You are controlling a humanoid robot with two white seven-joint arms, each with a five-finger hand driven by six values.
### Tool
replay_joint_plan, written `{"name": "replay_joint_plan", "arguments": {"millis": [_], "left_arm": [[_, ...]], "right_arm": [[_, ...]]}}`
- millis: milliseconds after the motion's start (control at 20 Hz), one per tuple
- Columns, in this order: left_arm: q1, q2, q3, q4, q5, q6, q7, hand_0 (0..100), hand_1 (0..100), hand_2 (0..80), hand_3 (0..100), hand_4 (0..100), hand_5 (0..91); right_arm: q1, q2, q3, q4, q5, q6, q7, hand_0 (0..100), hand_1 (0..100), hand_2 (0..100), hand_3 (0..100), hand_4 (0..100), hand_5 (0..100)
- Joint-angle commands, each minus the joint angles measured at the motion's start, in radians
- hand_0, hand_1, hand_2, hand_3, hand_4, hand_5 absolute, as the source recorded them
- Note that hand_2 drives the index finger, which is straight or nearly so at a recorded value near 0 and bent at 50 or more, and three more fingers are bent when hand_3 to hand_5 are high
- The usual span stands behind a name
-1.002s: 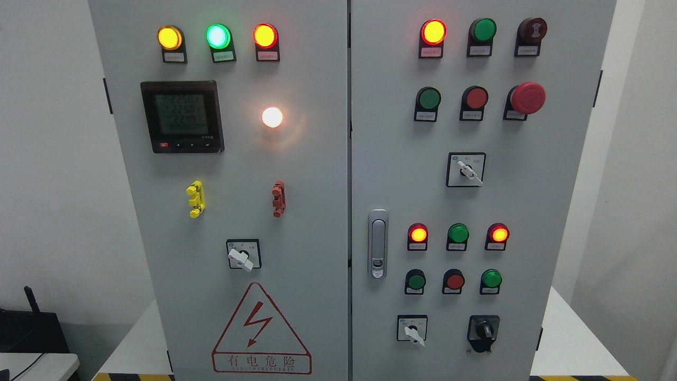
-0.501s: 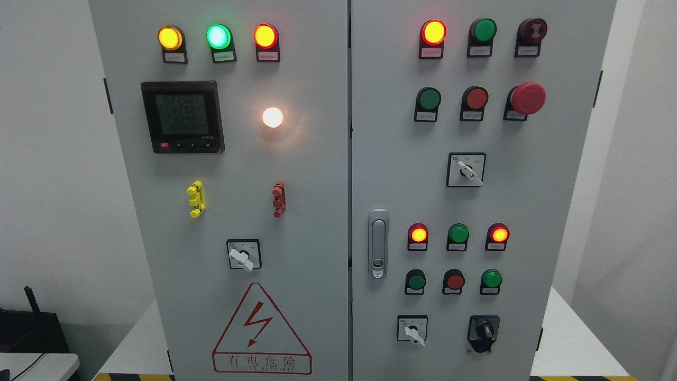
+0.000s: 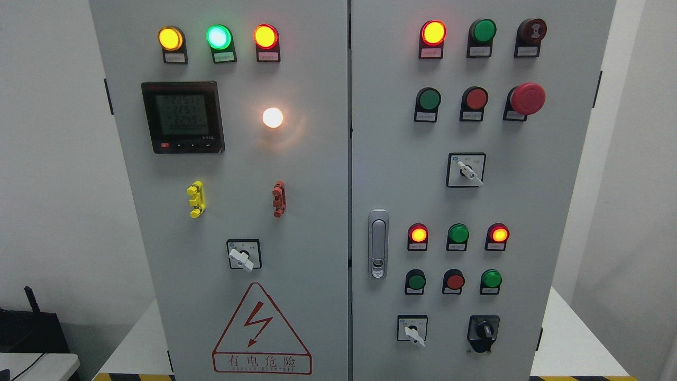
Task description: Turn on light switch 1
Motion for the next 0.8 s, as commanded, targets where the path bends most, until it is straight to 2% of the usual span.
{"name": "replay_joint_plan", "arguments": {"millis": [0,150,351,451,601,752], "left_arm": [[-0.009,0.049,-0.190,0.492,-0.031,0.046,-0.001,36,7,0.0,0,6,9.4],[-0.015,0.047,-0.344,0.503,-0.022,0.136,-0.003,36,8,0.0,0,4,8.3],[-0.064,0.038,-0.410,0.553,-0.031,0.188,-0.006,38,9,0.0,0,2,5.7],[-0.087,0.038,-0.493,0.567,-0.028,0.218,0.002,39,9,0.0,0,0,4.6],[-0.110,0.035,-0.518,0.561,-0.026,0.271,0.025,39,9,0.0,0,0,3.8],[-0.115,0.026,-0.519,0.560,-0.028,0.285,0.053,38,10,0.0,0,0,3.4]], "right_arm": [[0.000,0.000,0.020,0.000,-0.026,0.001,0.001,12,39,0,0,0,0],[0.000,0.000,0.020,0.000,-0.026,0.001,0.001,12,39,0,0,0,0],[0.000,0.000,0.020,0.000,-0.026,0.001,0.001,12,39,0,0,0,0],[0.000,0.000,0.020,0.000,-0.026,0.001,0.001,12,39,0,0,0,0],[0.000,0.000,0.020,0.000,-0.026,0.001,0.001,12,39,0,0,0,0],[0.000,0.000,0.020,0.000,-0.026,0.001,0.001,12,39,0,0,0,0]]}}
